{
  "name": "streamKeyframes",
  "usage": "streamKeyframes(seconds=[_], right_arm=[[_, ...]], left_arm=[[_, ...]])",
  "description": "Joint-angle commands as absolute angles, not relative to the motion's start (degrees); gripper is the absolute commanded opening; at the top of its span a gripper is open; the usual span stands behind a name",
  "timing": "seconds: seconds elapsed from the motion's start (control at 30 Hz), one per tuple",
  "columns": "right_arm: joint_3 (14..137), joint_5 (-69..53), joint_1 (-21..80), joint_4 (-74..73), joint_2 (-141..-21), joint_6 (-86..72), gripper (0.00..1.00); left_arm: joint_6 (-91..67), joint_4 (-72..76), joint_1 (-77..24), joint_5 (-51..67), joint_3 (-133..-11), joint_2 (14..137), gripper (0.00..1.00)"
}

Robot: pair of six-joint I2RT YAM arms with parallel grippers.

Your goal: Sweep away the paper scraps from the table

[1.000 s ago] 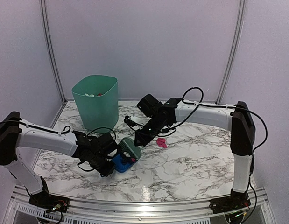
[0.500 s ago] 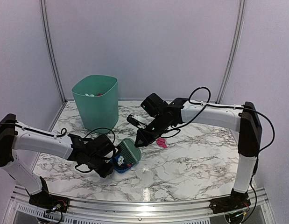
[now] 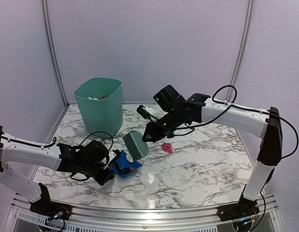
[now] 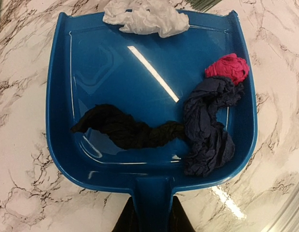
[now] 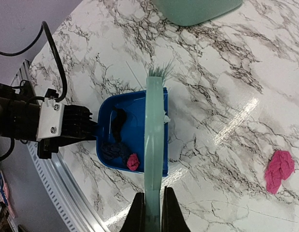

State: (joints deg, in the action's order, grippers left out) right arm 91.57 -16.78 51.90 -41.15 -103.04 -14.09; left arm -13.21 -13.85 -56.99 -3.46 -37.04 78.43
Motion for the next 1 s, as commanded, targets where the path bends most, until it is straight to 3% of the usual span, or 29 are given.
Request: streamKeyframes(seconds=[0.0, 0.97], right_arm=[[91.2, -18.6, 52.2, -38.1, -101.4, -15.4, 0.0], [96.7, -29.9, 49.9, -34.4, -93.8, -18.3, 0.0]], left_arm=[[-12.4, -10.0, -56.9, -3.8, -36.0, 75.9, 0.0], [-19.6, -4.1, -57.0, -12.8, -34.6, 57.2, 0.0]])
